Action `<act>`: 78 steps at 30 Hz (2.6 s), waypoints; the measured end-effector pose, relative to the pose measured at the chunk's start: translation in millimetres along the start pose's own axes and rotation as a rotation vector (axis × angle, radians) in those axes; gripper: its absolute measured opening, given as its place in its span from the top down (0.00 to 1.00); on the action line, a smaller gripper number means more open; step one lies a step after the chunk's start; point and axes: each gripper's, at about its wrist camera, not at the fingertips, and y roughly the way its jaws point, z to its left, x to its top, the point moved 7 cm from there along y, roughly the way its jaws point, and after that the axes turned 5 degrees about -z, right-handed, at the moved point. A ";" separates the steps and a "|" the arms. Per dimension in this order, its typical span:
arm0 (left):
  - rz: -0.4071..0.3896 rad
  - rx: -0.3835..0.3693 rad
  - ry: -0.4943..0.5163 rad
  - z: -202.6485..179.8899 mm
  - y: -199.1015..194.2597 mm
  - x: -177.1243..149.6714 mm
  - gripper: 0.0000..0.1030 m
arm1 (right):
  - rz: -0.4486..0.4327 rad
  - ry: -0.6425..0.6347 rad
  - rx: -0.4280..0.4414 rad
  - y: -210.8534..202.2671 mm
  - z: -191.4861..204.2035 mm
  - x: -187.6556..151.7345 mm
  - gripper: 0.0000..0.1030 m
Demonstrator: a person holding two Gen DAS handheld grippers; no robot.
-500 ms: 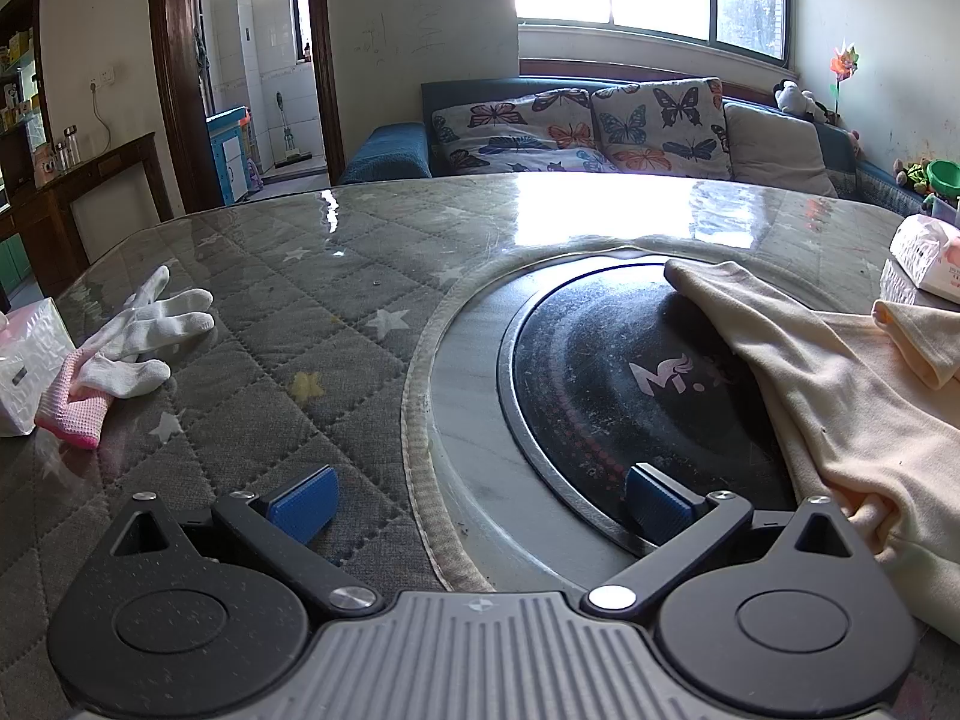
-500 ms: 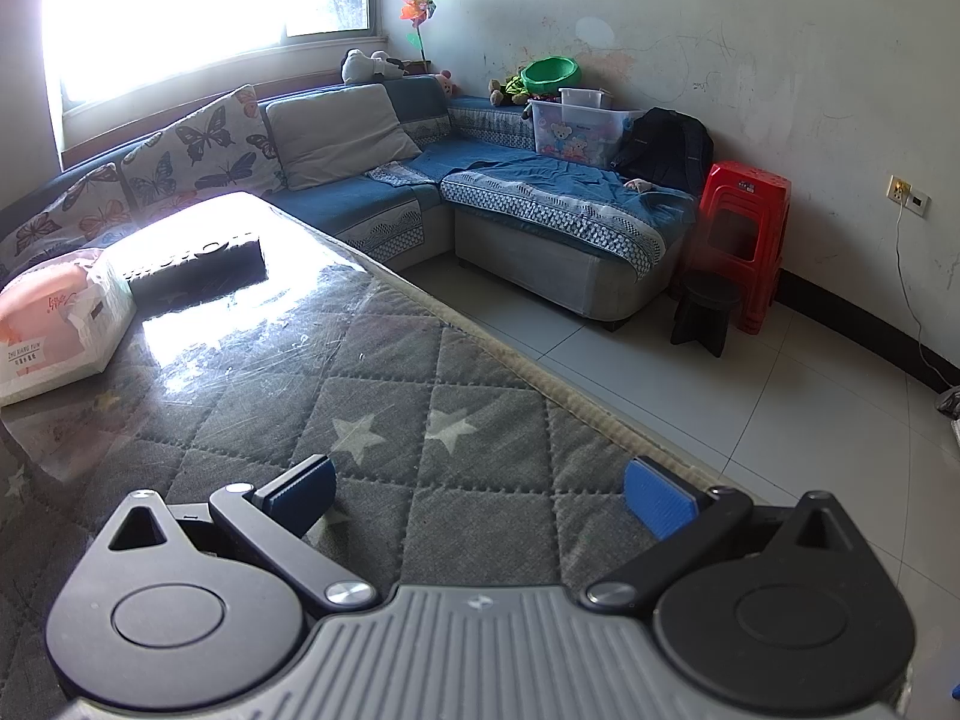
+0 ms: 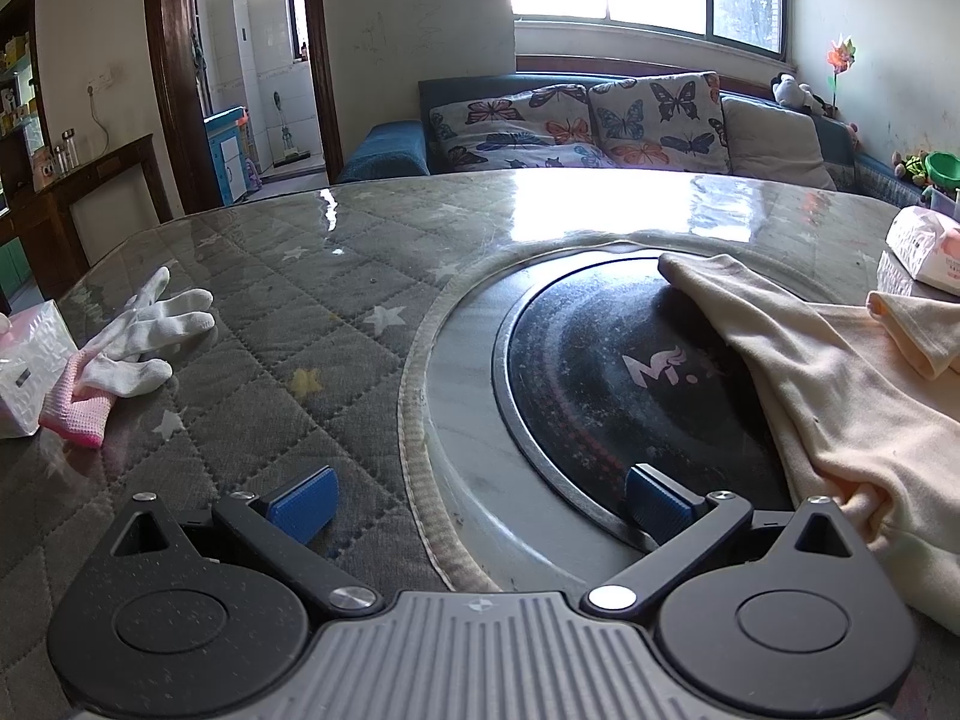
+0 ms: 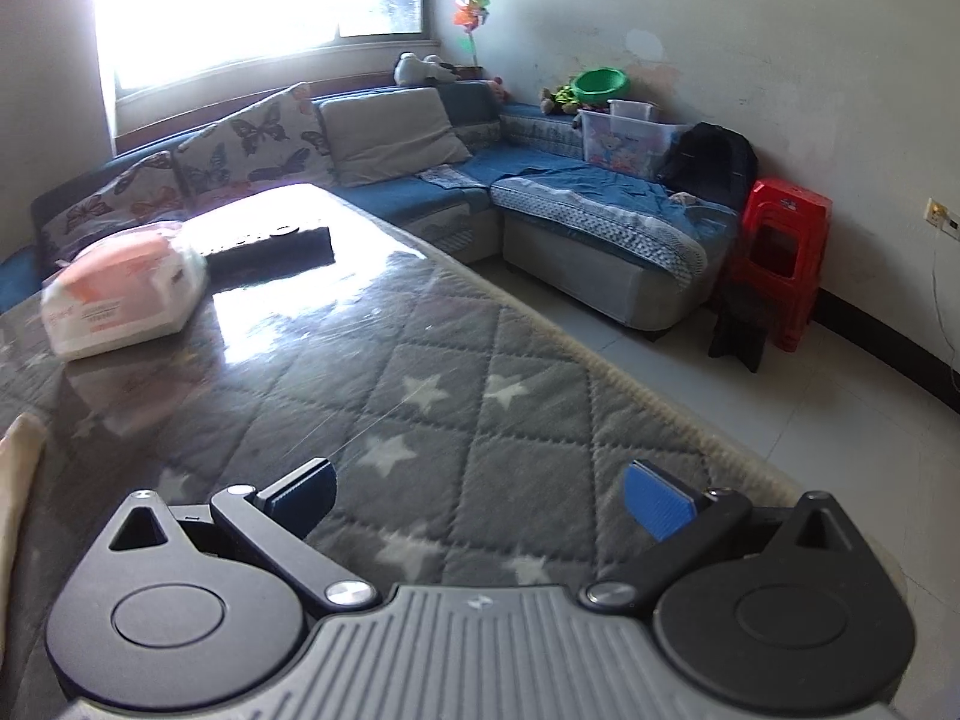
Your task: Fold clothes
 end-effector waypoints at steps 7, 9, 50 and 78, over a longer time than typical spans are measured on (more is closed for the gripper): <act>0.012 0.021 0.001 -3.9 -9.9 -3.2 0.00 | -0.040 -0.003 0.065 -32.7 16.4 -5.2 0.00; 0.017 0.016 0.000 -6.5 -14.2 -5.0 0.00 | -0.053 0.001 0.082 -42.5 20.9 -6.6 0.00; 0.076 -0.119 0.029 -71.5 -80.9 -7.6 0.00 | -0.080 -0.189 0.382 -139.8 114.4 -34.3 0.00; 0.116 -0.136 0.052 -95.1 -83.1 -7.4 0.00 | -0.050 -0.301 0.510 -167.6 158.3 -49.8 0.00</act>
